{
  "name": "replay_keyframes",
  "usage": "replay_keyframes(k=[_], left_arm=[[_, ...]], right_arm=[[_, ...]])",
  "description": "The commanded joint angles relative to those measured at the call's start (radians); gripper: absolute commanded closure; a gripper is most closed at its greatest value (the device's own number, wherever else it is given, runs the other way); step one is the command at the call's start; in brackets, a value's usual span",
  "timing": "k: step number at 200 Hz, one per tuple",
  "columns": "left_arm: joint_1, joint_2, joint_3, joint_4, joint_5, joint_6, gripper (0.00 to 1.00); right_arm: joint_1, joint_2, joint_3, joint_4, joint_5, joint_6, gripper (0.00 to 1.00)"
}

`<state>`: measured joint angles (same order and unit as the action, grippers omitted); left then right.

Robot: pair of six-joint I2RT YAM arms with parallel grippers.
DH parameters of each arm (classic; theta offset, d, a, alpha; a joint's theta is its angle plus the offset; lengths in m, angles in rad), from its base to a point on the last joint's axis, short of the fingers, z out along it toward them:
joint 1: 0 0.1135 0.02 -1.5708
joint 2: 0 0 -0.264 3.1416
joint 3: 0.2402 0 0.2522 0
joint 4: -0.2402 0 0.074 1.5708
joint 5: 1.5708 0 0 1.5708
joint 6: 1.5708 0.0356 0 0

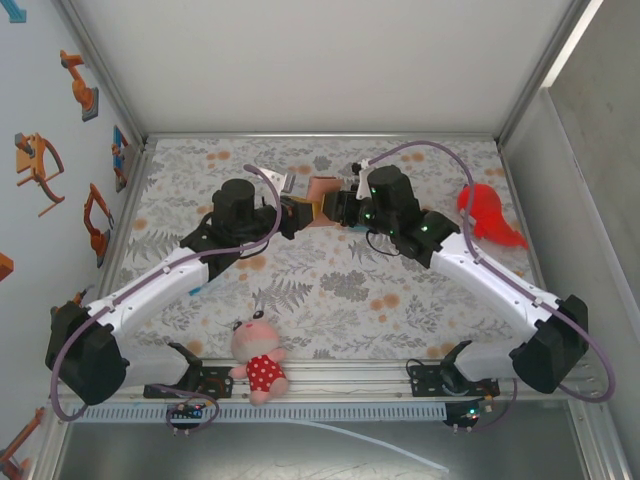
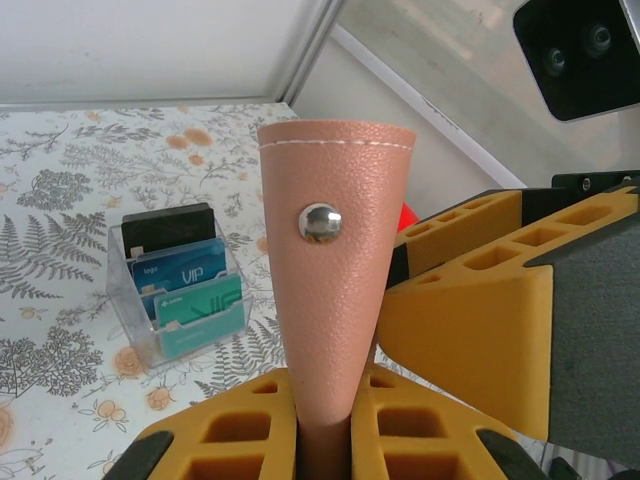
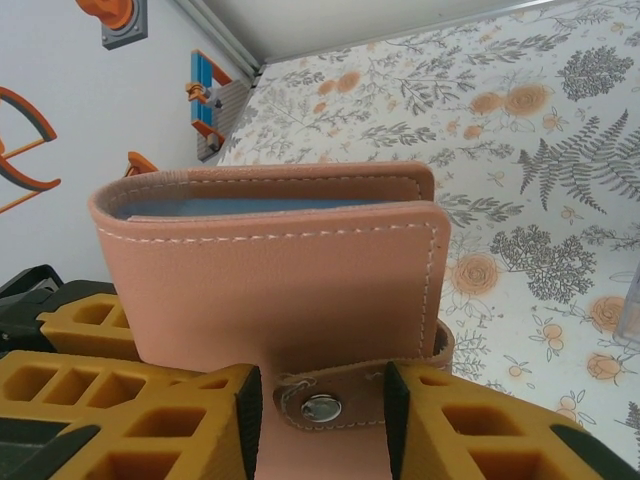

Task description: Take the credit cards out of the card holder

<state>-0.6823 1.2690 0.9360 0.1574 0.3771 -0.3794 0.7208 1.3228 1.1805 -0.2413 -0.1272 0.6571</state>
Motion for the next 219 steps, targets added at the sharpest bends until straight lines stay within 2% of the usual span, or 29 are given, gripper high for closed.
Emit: replay_keyframes(k=[1,40,71,129,219], left_arm=[[-0.014,-0.001,0.038,0.062,0.025,0.013,1.00],[-0.021,-0.002,0.041,0.064,0.035,0.013,1.00],[-0.023,-0.008,0.039,0.074,0.051,0.011,1.00],[-0.025,-0.031,0.030,0.088,0.020,0.014,1.00],[-0.024,-0.031,0.029,0.078,-0.026,0.022,1.00]], right_arm=[[0.005,0.013,0.039,0.016,-0.017,0.012,0.62],[0.005,0.029,0.039,0.014,-0.016,0.011,0.56],[0.005,0.044,0.041,0.002,-0.008,0.003,0.56],[0.005,0.062,0.035,-0.029,0.014,-0.005,0.72],[0.003,0.036,0.010,-0.028,0.028,-0.012,0.83]])
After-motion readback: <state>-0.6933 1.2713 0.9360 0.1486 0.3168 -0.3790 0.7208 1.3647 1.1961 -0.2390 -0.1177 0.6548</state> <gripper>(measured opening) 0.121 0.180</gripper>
